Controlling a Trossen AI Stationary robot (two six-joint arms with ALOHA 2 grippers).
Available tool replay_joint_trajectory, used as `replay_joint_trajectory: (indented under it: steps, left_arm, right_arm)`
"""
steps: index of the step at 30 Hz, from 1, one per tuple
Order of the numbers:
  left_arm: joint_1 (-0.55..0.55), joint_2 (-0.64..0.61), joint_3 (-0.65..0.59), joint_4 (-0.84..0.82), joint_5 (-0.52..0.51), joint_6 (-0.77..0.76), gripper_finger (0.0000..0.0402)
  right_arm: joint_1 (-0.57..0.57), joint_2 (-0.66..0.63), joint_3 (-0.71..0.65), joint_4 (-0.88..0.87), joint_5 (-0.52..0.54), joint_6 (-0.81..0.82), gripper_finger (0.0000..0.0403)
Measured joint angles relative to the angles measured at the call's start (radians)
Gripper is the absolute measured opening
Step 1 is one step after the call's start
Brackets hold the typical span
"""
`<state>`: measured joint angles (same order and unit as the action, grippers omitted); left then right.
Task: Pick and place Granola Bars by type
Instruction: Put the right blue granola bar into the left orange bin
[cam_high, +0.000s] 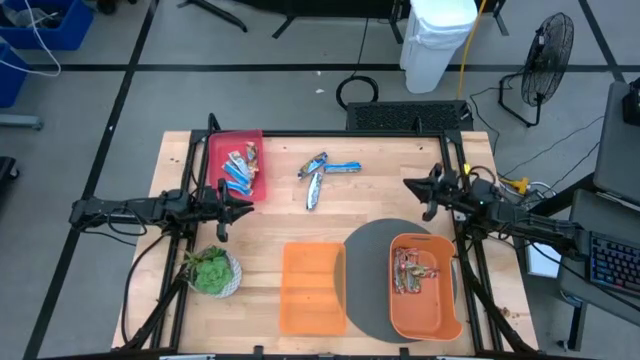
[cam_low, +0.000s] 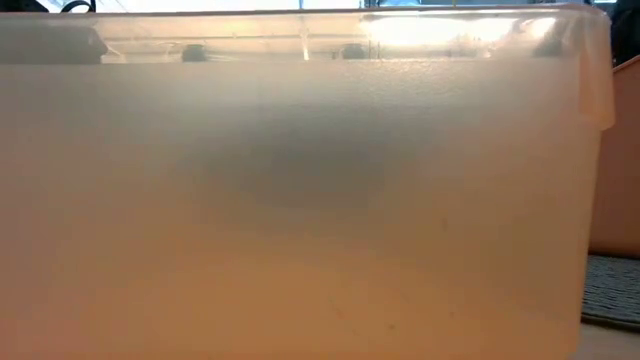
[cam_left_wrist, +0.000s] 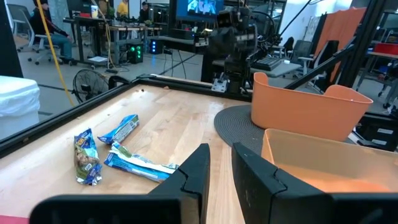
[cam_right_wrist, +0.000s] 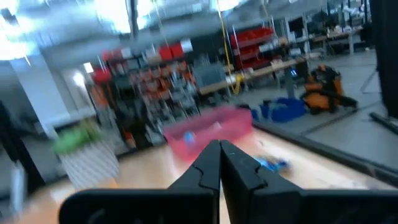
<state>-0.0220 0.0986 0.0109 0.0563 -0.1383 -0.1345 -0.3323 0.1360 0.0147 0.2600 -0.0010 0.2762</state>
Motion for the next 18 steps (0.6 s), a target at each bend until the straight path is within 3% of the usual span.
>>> replay_joint_trajectory:
  steps: [13,18]
  left_arm:
    - [0.000,0.000,0.000,0.000,0.000,0.000,0.0072]
    - [0.000,0.000,0.000,0.000,0.000,0.000,0.0072]
  right_arm:
    - [0.000,0.005,0.000,0.116,0.000,0.022,0.0000]
    - [0.000,0.088,0.027,0.131,0.003,0.011,0.0000]
